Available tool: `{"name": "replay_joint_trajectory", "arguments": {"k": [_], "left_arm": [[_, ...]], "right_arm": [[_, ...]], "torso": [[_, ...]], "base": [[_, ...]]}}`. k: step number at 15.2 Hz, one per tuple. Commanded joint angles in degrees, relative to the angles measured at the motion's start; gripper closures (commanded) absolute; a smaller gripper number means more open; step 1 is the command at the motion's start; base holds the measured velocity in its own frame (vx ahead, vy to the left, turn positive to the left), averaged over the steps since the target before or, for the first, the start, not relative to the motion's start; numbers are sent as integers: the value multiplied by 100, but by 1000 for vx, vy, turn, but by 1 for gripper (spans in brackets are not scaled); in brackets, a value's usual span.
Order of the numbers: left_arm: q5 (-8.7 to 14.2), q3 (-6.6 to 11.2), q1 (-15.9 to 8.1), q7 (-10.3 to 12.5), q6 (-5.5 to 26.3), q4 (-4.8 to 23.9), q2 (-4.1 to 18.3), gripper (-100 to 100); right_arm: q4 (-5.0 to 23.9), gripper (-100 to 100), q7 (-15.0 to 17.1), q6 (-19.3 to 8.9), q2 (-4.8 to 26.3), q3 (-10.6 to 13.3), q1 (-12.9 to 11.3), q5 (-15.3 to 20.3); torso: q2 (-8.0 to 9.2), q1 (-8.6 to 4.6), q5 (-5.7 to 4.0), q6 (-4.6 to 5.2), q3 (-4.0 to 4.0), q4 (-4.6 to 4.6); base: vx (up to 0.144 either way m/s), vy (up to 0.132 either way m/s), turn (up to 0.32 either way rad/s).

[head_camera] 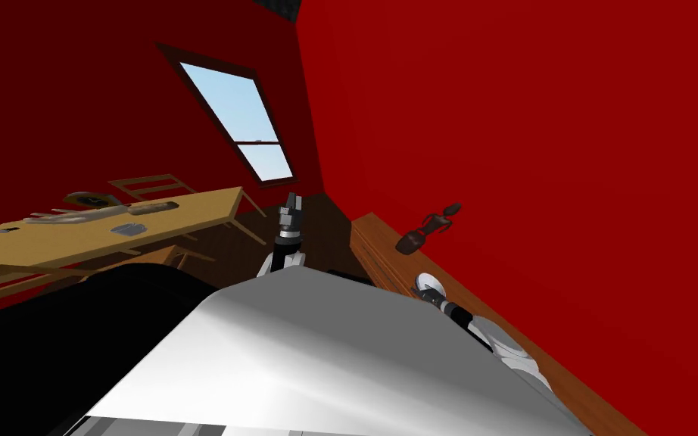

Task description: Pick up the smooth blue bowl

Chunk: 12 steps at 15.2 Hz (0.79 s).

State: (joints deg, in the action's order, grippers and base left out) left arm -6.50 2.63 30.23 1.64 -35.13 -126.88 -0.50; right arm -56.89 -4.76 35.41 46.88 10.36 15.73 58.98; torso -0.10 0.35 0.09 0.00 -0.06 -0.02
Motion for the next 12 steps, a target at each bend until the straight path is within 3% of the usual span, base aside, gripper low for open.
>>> {"name": "replay_joint_trajectory", "arguments": {"k": [1,2,5,6,8,11,12], "left_arm": [[0,0,0,0,0,0,0,0],[0,0,0,0,0,0,0,0],[0,0,-1,0,0,0,0,0],[0,0,0,0,0,0,0,0],[0,0,0,0,0,0,0,0],[0,0,0,0,0,0,0,0],[0,0,0,0,0,0,0,0]], "right_arm": [[224,-100,-34,13,17,22,-74,108],[376,-100,-71,18,111,82,-113,324],[764,-100,-105,23,196,141,-149,531],[1015,-100,-138,30,274,199,-183,725],[1015,-100,-138,30,274,199,-183,727],[1472,-100,-198,43,408,308,-242,1086],[1472,-100,-198,43,408,308,-242,1086]], "torso": [[0,0,0,0,0,0],[4,-5,-2,2,2,1],[7,-6,-3,-3,4,2],[7,-3,-1,0,4,2],[7,2,1,1,4,2],[6,-4,-1,-1,4,2],[8,-1,0,0,5,2]], "base": [[25,40,50],[18,49,123],[25,55,172],[28,72,199],[34,61,92],[29,57,142],[28,60,128]]}}
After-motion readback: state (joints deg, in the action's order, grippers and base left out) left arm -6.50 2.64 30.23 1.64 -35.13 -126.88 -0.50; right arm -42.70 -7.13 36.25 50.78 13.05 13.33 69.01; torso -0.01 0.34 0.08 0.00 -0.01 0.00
